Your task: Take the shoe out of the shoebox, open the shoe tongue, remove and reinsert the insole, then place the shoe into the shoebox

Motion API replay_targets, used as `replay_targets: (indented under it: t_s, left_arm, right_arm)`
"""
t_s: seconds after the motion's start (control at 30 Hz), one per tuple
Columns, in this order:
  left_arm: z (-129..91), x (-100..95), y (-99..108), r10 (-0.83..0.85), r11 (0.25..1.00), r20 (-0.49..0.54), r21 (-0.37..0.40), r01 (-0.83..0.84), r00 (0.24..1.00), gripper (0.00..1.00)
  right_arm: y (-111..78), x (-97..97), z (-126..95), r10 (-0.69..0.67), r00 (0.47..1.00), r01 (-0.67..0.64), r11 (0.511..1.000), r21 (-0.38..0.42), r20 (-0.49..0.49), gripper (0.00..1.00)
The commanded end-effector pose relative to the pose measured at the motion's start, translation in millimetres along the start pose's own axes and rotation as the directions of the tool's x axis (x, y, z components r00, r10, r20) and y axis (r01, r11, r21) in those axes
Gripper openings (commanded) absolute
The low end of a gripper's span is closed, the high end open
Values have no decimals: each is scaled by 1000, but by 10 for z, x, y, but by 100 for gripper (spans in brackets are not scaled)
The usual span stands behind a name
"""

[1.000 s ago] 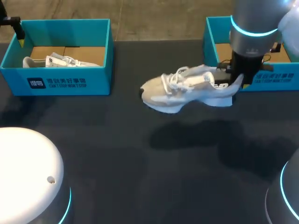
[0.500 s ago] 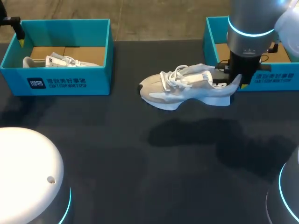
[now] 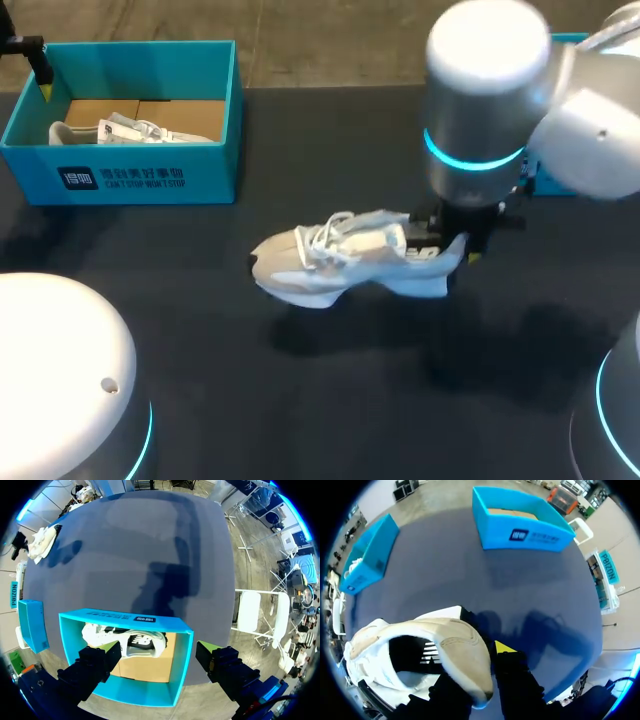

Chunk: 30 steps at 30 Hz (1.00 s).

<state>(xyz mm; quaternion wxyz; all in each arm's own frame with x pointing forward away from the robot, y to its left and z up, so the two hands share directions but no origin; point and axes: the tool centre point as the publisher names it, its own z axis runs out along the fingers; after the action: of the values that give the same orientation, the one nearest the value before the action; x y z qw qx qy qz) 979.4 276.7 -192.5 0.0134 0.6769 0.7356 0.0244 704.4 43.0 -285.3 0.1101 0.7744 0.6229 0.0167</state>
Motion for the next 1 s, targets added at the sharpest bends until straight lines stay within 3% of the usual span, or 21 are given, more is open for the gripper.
replay_targets:
  t_s: [0.03, 0.53, 0.77, 1.0]
  left_arm:
    - [0, -1, -4, 0, 1000, -3, -1, 0, 1000, 100]
    - [0, -1, -4, 0, 1000, -3, -1, 0, 1000, 100]
    - [0, -1, -4, 0, 1000, -3, -1, 0, 1000, 100]
    - [0, -1, -4, 0, 1000, -3, -1, 0, 1000, 100]
  right_arm:
    - [-111, 220, 200, 4, 999, -5, 1000, 18, 37, 0]
    - [-422, 351, 752, -10, 999, 7, 997, 77, 38, 0]
    - [-585, 447, 828, -22, 998, 17, 997, 80, 55, 0]
    - [-627, 500, 831, -35, 996, 28, 996, 80, 82, 0]
